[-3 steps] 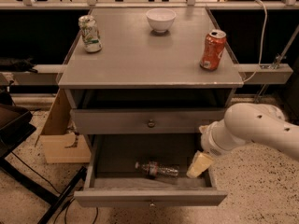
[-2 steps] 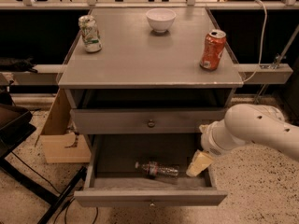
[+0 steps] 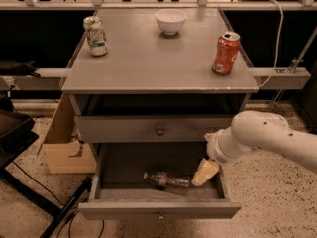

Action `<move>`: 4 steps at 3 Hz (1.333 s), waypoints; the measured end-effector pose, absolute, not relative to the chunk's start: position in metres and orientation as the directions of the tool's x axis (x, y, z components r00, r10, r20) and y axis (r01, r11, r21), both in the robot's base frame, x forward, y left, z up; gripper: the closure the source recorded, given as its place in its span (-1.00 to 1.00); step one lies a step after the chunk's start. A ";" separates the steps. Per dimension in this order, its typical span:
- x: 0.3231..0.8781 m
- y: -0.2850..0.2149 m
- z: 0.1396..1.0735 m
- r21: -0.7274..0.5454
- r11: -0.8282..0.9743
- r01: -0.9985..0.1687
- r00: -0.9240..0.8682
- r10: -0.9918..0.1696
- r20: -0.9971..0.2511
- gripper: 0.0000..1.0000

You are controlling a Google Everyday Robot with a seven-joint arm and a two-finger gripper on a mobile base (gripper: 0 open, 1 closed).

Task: Pick water bottle from middle drawer and place on counter

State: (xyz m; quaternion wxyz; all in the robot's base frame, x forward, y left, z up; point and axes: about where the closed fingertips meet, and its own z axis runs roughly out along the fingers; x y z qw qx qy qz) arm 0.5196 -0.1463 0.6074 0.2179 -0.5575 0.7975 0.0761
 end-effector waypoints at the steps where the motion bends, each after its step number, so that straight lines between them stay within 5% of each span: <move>1: 0.540 -0.127 0.583 -0.092 0.331 -0.939 -0.259 -0.858 -0.443 -1.00; 4: 0.544 -0.112 0.502 0.005 0.326 -0.945 -0.304 -0.874 -0.378 -1.00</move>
Offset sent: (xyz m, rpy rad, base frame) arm 0.0665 0.0598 -0.0776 -0.0090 0.0947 0.0749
